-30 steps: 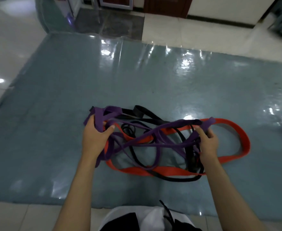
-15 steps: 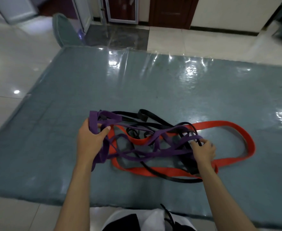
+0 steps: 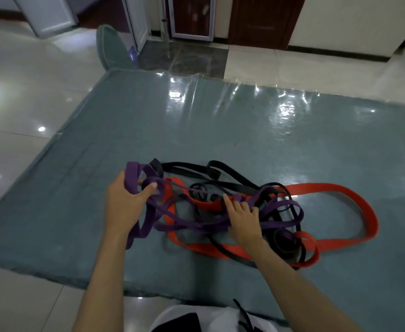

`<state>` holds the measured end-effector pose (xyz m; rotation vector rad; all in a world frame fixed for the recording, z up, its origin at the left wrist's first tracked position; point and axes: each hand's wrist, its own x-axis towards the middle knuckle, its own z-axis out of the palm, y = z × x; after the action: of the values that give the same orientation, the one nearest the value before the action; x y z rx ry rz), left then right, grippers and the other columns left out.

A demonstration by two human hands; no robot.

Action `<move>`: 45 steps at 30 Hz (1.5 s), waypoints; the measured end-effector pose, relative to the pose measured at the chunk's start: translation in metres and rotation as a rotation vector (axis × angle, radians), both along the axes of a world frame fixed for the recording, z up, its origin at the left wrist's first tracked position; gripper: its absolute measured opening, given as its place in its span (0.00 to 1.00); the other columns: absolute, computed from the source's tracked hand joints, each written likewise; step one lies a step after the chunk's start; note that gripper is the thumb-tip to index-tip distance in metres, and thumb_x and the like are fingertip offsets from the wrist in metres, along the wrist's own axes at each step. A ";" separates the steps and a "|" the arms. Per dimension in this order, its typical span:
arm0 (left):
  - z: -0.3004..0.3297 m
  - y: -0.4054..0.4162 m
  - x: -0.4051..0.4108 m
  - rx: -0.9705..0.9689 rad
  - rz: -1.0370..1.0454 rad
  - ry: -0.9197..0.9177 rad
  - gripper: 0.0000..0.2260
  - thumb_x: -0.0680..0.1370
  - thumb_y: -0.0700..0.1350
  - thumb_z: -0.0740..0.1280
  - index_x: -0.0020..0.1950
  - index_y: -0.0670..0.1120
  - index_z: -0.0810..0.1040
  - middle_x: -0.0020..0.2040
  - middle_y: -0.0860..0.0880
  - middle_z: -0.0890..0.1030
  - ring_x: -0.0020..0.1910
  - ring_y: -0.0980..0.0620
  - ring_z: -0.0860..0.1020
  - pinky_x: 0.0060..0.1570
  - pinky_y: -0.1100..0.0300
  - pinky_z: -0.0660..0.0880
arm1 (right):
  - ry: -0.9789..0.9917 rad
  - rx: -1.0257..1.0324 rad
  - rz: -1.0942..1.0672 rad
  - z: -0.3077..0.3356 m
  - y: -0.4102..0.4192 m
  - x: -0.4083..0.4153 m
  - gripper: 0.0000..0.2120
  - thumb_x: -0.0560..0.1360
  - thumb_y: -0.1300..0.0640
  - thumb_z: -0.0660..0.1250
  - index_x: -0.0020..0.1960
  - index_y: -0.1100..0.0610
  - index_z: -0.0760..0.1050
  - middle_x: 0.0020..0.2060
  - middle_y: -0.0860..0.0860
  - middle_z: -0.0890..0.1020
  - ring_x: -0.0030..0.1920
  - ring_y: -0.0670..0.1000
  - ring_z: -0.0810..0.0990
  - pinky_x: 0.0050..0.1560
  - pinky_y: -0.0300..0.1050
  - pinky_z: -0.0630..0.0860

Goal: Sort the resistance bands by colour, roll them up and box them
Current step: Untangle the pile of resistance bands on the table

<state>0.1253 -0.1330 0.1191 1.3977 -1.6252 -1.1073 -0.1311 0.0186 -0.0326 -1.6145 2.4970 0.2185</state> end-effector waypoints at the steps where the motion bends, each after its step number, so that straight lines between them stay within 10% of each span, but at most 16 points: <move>1: 0.000 -0.001 0.001 0.001 0.009 -0.002 0.13 0.74 0.47 0.79 0.56 0.52 0.81 0.46 0.55 0.84 0.45 0.54 0.83 0.43 0.59 0.77 | 0.036 -0.028 -0.020 -0.003 0.000 -0.003 0.47 0.68 0.48 0.78 0.80 0.55 0.62 0.66 0.55 0.76 0.65 0.59 0.75 0.61 0.62 0.73; 7: 0.003 -0.009 0.006 0.012 0.067 0.024 0.10 0.76 0.47 0.77 0.55 0.50 0.82 0.47 0.52 0.85 0.46 0.51 0.83 0.43 0.59 0.77 | 0.059 -0.229 0.031 -0.008 0.022 -0.032 0.17 0.62 0.43 0.80 0.43 0.54 0.83 0.42 0.51 0.83 0.48 0.58 0.79 0.48 0.58 0.75; 13: 0.004 -0.016 0.005 0.022 0.057 -0.006 0.09 0.76 0.47 0.77 0.54 0.51 0.82 0.48 0.51 0.85 0.48 0.47 0.84 0.49 0.49 0.82 | -0.283 -0.588 -0.077 0.018 0.031 -0.053 0.10 0.69 0.53 0.77 0.46 0.51 0.77 0.41 0.44 0.82 0.45 0.51 0.80 0.54 0.53 0.74; 19: 0.007 -0.026 -0.002 0.025 0.045 0.002 0.10 0.76 0.49 0.78 0.53 0.50 0.82 0.46 0.47 0.84 0.46 0.44 0.83 0.51 0.44 0.83 | -0.652 -0.874 -0.349 0.049 0.029 -0.064 0.10 0.73 0.63 0.77 0.45 0.55 0.76 0.37 0.47 0.81 0.39 0.45 0.80 0.40 0.34 0.74; 25: 0.015 -0.033 -0.007 0.011 0.050 0.034 0.10 0.75 0.48 0.78 0.53 0.49 0.82 0.48 0.43 0.84 0.47 0.46 0.83 0.47 0.55 0.80 | -0.770 -1.055 -0.630 0.061 0.033 -0.079 0.08 0.71 0.61 0.74 0.47 0.54 0.76 0.40 0.46 0.81 0.40 0.39 0.78 0.43 0.31 0.72; 32: 0.019 -0.036 -0.002 0.011 -0.057 -0.037 0.06 0.76 0.45 0.77 0.49 0.51 0.82 0.47 0.38 0.83 0.43 0.43 0.81 0.43 0.58 0.77 | -0.476 -0.417 -0.451 0.030 0.028 -0.108 0.17 0.73 0.56 0.74 0.60 0.48 0.78 0.53 0.48 0.81 0.57 0.57 0.81 0.55 0.53 0.77; 37: 0.012 -0.034 -0.003 0.026 -0.123 -0.057 0.07 0.76 0.45 0.78 0.50 0.52 0.82 0.43 0.42 0.82 0.44 0.41 0.81 0.44 0.54 0.79 | -0.021 0.241 0.017 0.033 0.005 -0.079 0.36 0.75 0.52 0.72 0.79 0.44 0.62 0.81 0.55 0.54 0.83 0.61 0.46 0.76 0.77 0.47; 41: 0.010 -0.034 -0.005 0.033 -0.127 -0.047 0.07 0.75 0.45 0.79 0.50 0.52 0.83 0.43 0.41 0.82 0.41 0.41 0.81 0.46 0.47 0.80 | -0.162 0.574 0.238 0.031 -0.017 -0.038 0.56 0.69 0.39 0.77 0.84 0.49 0.45 0.84 0.50 0.46 0.82 0.59 0.35 0.70 0.80 0.32; 45: 0.011 -0.032 -0.007 0.041 -0.135 -0.023 0.07 0.75 0.43 0.78 0.51 0.50 0.83 0.42 0.45 0.83 0.41 0.49 0.80 0.43 0.56 0.78 | -0.292 0.704 0.195 0.013 -0.024 -0.006 0.60 0.62 0.23 0.70 0.83 0.54 0.55 0.84 0.56 0.45 0.81 0.58 0.29 0.68 0.79 0.24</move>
<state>0.1182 -0.1649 0.1300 1.3474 -1.7431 -1.2123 -0.1372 -0.0052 -0.0193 -1.4377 1.7527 0.7303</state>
